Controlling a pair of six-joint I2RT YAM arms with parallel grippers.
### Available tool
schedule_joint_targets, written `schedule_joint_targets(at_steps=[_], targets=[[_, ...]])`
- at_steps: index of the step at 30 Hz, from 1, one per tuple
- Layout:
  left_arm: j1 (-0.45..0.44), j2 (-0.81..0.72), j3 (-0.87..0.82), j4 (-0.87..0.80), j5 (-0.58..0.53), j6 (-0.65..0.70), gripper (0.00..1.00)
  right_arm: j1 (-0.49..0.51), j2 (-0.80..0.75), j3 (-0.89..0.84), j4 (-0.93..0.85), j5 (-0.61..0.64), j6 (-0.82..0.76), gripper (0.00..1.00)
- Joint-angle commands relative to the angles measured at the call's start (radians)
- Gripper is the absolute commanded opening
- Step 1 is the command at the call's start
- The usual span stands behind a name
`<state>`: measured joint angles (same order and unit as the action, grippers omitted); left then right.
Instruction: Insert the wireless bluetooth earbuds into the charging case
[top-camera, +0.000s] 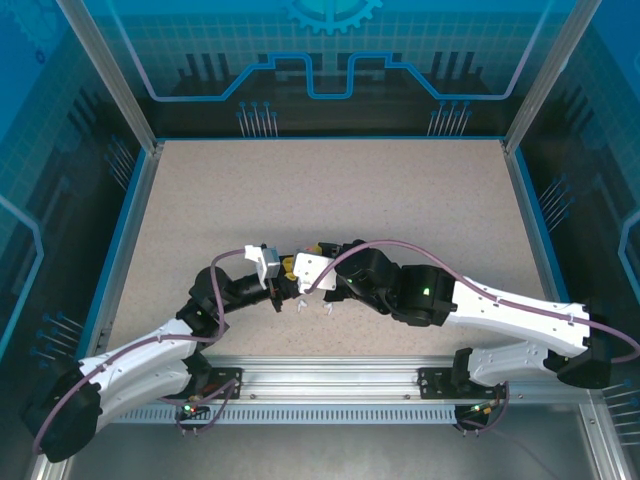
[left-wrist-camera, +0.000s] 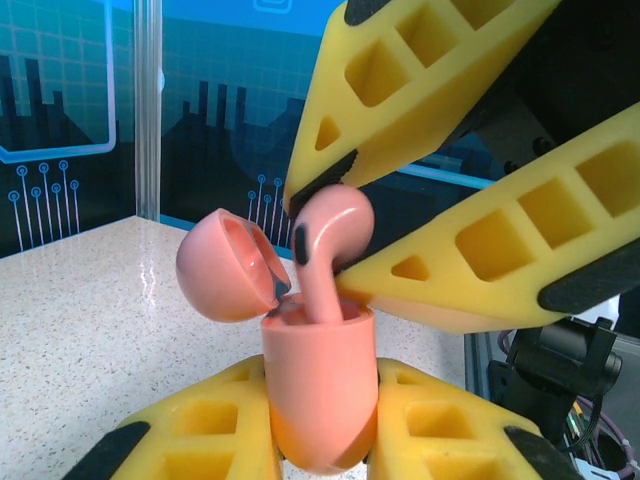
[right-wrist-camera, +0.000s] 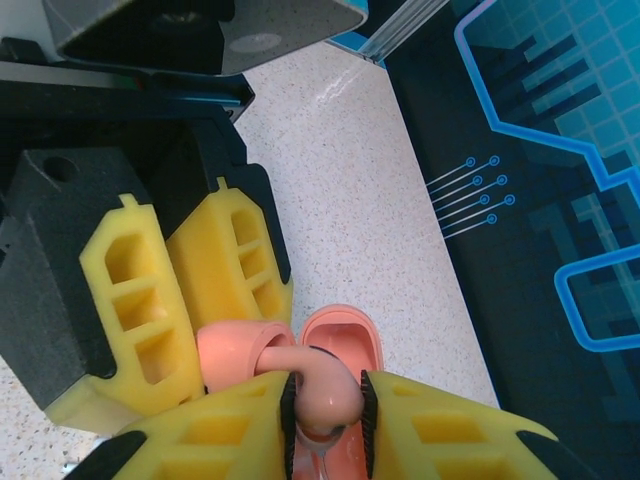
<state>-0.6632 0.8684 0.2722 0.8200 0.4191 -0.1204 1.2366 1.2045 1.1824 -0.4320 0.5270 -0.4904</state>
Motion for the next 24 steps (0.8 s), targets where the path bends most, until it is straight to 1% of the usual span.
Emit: schedule_joint_targets(at_steps=[1, 9, 14, 16, 18, 20, 22, 24], targets=[[-0.007, -0.021, 0.017, 0.047, 0.005, 0.026, 0.0, 0.002, -0.005, 0.026, -0.039, -0.052, 0.023, 0.28], [-0.007, -0.026, 0.015, 0.046, 0.003, 0.026, 0.0, -0.017, -0.01, 0.036, -0.052, -0.097, 0.039, 0.32], [-0.008, -0.029, 0.012, 0.045, 0.001, 0.027, 0.0, -0.032, -0.029, 0.06, -0.069, -0.131, 0.059, 0.38], [-0.007, -0.031, 0.012, 0.046, -0.002, 0.027, 0.0, -0.039, -0.047, 0.069, -0.071, -0.145, 0.08, 0.44], [-0.006, -0.033, 0.009, 0.046, -0.005, 0.027, 0.0, -0.051, -0.076, 0.078, -0.065, -0.162, 0.116, 0.53], [-0.007, -0.04, 0.005, 0.045, -0.009, 0.031, 0.0, -0.082, -0.113, 0.084, -0.06, -0.192, 0.18, 0.62], [-0.008, -0.047, 0.0, 0.047, -0.013, 0.033, 0.0, -0.119, -0.148, 0.091, -0.063, -0.2, 0.256, 0.7], [-0.008, -0.053, -0.005, 0.052, -0.016, 0.035, 0.0, -0.172, -0.182, 0.087, -0.071, -0.241, 0.335, 0.83]])
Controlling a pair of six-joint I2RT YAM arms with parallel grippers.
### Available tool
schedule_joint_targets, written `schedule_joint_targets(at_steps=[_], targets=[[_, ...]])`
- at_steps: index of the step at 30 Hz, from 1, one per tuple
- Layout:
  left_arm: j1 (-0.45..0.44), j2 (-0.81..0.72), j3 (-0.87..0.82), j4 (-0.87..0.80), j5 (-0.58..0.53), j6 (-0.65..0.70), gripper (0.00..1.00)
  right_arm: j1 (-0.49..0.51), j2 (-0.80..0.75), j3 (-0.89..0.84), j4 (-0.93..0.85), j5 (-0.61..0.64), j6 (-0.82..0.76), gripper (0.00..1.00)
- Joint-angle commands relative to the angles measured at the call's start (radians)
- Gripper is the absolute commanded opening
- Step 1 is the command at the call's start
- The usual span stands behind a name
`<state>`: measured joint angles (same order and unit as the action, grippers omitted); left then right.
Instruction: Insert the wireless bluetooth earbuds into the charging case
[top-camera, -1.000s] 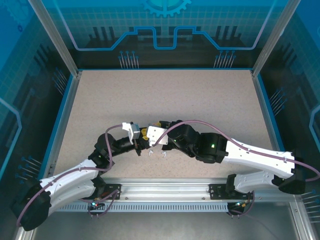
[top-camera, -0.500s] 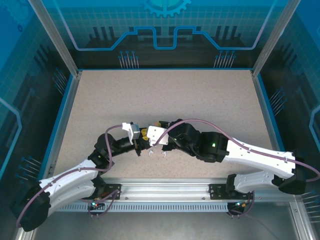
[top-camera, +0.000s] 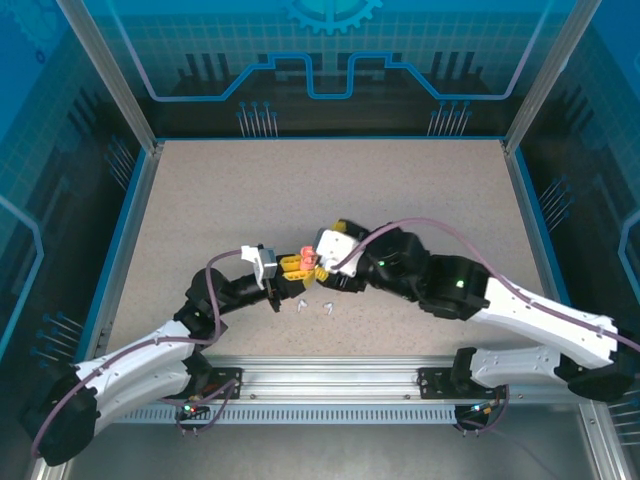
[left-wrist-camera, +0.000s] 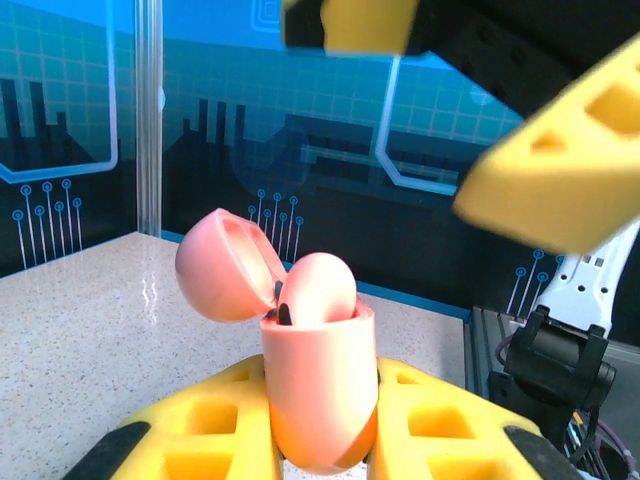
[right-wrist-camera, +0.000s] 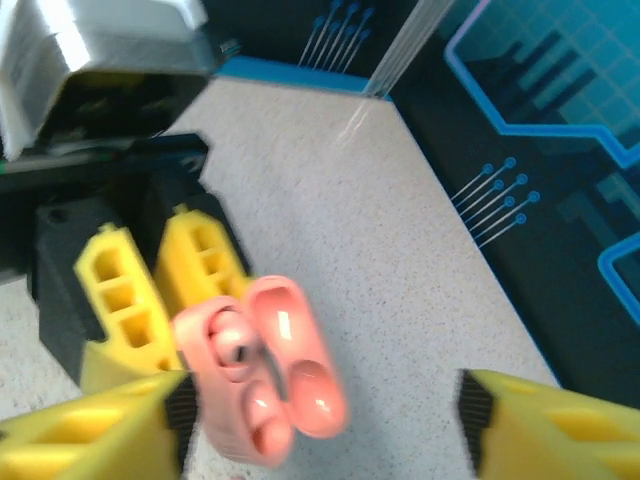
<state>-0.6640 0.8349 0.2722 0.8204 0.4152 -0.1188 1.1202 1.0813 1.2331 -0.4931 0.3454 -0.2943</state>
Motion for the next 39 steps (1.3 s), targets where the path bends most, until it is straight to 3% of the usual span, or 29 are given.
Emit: schedule_joint_targets(at_steps=[1, 2, 8, 13, 15, 20, 25, 29, 39], targets=[[-0.008, -0.023, -0.008, 0.055, -0.013, 0.034, 0.0, -0.089, -0.075, 0.029, -0.017, -0.078, 0.189, 0.93], [-0.007, -0.028, -0.01, 0.059, -0.016, 0.035, 0.0, -0.125, -0.088, 0.021, -0.027, -0.092, 0.242, 1.0], [-0.007, -0.075, -0.027, 0.07, -0.035, 0.036, 0.0, -0.338, -0.13, -0.091, -0.066, -0.206, 0.52, 1.0], [-0.007, -0.149, -0.032, 0.036, -0.044, 0.045, 0.0, -0.42, -0.08, -0.21, -0.061, -0.294, 0.664, 1.0], [-0.007, -0.177, -0.032, 0.017, -0.045, 0.046, 0.0, -0.43, -0.031, -0.229, -0.069, -0.314, 0.706, 0.99], [-0.007, -0.219, -0.031, -0.004, -0.046, 0.044, 0.0, -0.43, 0.149, -0.213, -0.142, -0.394, 0.756, 0.78], [-0.008, -0.227, -0.029, -0.01, -0.046, 0.043, 0.0, -0.43, 0.307, -0.186, -0.182, -0.465, 0.777, 0.66], [-0.007, -0.226, -0.027, -0.01, -0.044, 0.039, 0.0, -0.427, 0.447, -0.109, -0.274, -0.459, 0.787, 0.61], [-0.007, -0.227, -0.025, -0.015, -0.047, 0.041, 0.0, -0.409, 0.706, 0.017, -0.29, -0.467, 0.746, 0.55]])
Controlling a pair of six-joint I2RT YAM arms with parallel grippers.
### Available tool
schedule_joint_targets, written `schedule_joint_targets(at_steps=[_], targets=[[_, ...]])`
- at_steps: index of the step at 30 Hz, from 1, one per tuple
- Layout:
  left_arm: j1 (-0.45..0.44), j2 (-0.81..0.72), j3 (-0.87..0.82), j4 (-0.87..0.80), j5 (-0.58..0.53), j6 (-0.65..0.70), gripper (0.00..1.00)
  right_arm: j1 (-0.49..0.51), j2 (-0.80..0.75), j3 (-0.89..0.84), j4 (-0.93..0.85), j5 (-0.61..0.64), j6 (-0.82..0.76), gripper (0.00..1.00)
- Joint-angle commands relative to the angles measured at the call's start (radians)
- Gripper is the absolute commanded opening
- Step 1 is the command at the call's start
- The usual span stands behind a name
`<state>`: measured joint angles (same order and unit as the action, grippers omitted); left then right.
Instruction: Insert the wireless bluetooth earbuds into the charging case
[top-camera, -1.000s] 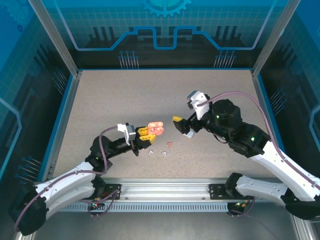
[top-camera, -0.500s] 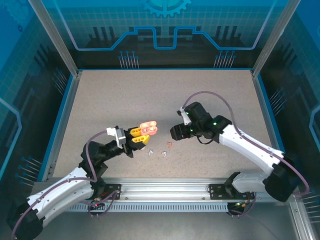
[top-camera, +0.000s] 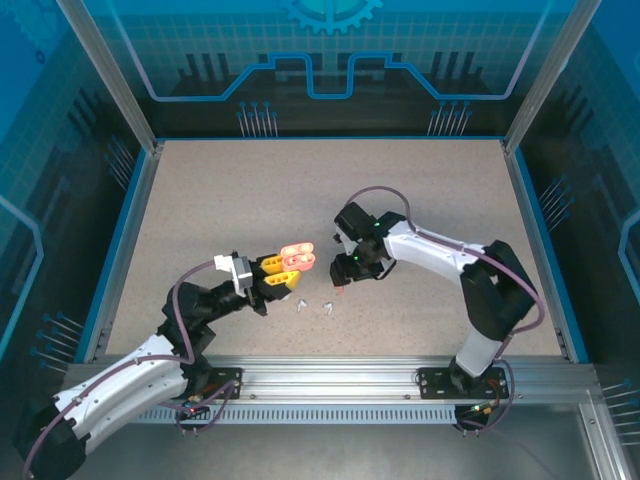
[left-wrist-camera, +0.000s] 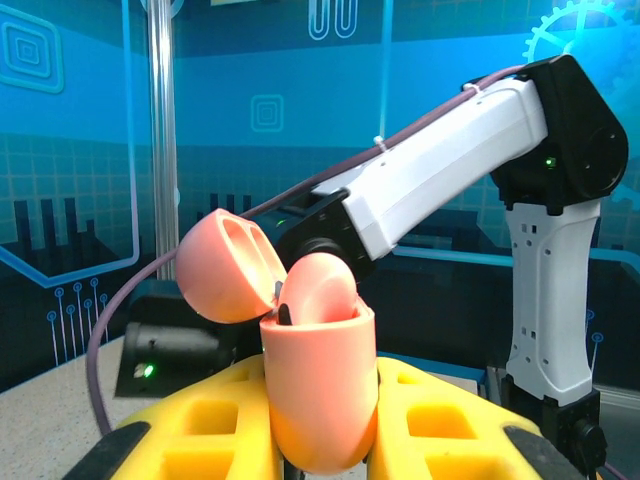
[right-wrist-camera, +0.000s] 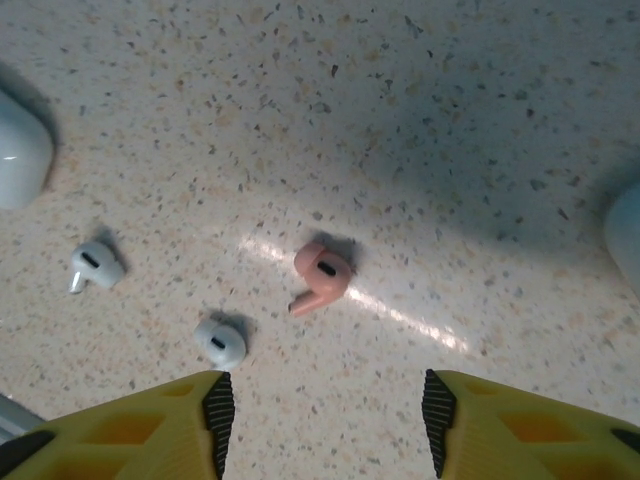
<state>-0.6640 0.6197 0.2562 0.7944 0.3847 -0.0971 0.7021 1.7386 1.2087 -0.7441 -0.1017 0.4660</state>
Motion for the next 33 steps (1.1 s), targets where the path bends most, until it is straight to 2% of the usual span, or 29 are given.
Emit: schedule_joint_targets(at_steps=[1, 15, 33], targets=[[-0.007, -0.011, -0.009, 0.011, -0.017, 0.019, 0.0, 0.009, 0.07, 0.049, -0.033, -0.019, -0.013, 0.55], [-0.007, -0.007, -0.004, -0.005, -0.026, 0.025, 0.0, 0.026, 0.211, 0.105, -0.027, -0.045, -0.019, 0.53], [-0.008, -0.019, -0.005, -0.032, -0.035, 0.028, 0.0, 0.07, 0.28, 0.163, -0.093, 0.008, -0.013, 0.38]])
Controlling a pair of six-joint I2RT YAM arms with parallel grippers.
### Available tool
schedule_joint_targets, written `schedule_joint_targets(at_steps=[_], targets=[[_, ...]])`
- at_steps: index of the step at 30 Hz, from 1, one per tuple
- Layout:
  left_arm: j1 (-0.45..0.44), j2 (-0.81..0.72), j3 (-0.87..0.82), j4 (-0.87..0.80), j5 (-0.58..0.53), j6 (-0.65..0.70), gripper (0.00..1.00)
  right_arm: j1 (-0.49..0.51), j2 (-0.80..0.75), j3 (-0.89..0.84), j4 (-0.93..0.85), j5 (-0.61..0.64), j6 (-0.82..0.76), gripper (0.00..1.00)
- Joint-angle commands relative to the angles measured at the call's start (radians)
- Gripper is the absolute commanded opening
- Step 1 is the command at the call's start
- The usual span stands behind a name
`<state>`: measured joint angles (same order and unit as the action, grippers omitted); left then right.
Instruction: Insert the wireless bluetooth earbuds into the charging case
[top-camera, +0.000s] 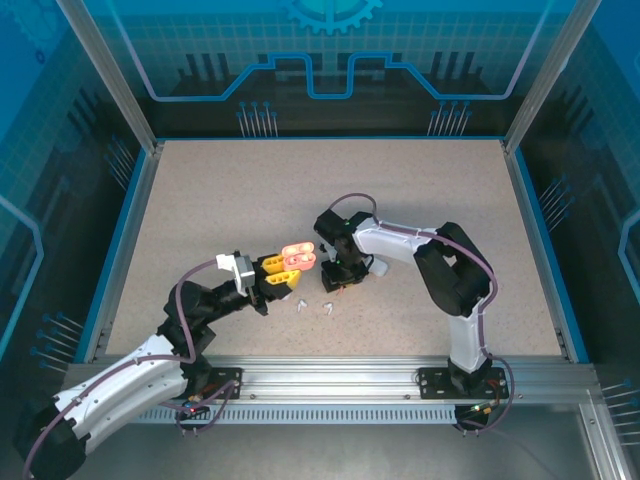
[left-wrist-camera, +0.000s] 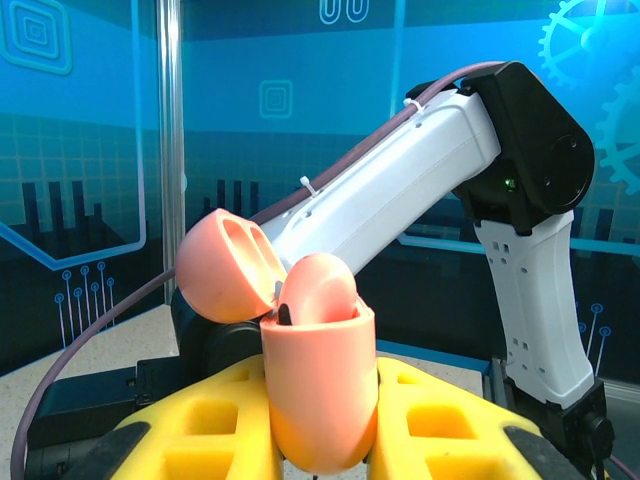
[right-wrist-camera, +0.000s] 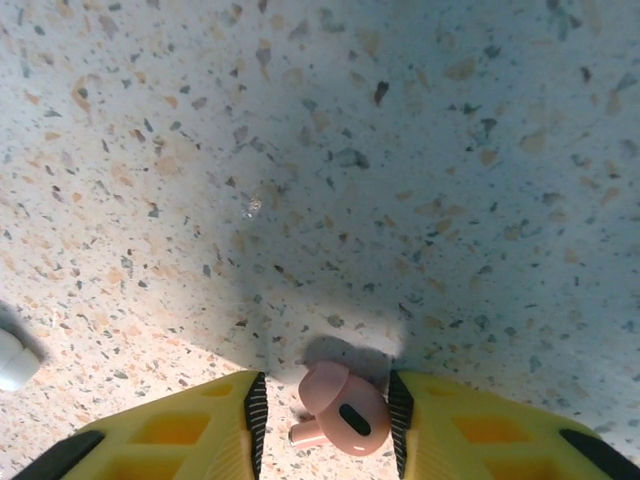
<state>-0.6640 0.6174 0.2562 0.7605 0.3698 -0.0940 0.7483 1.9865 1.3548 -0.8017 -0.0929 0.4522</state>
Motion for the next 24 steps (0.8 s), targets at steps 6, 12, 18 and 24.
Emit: schedule_joint_targets(at_steps=[6, 12, 18, 24], targets=[[-0.008, -0.025, -0.006, -0.007, -0.025, 0.029, 0.0, 0.028, 0.043, 0.023, -0.042, -0.002, -0.001, 0.33], [-0.01, -0.028, -0.007, -0.018, -0.027, 0.03, 0.0, 0.029, 0.012, 0.018, -0.038, 0.016, -0.008, 0.27], [-0.01, -0.029, -0.007, -0.018, -0.029, 0.031, 0.0, 0.028, -0.059, -0.004, -0.014, 0.047, -0.018, 0.25], [-0.013, -0.026, -0.007, -0.022, -0.035, 0.032, 0.0, 0.029, -0.185, -0.045, 0.008, 0.118, -0.055, 0.23]])
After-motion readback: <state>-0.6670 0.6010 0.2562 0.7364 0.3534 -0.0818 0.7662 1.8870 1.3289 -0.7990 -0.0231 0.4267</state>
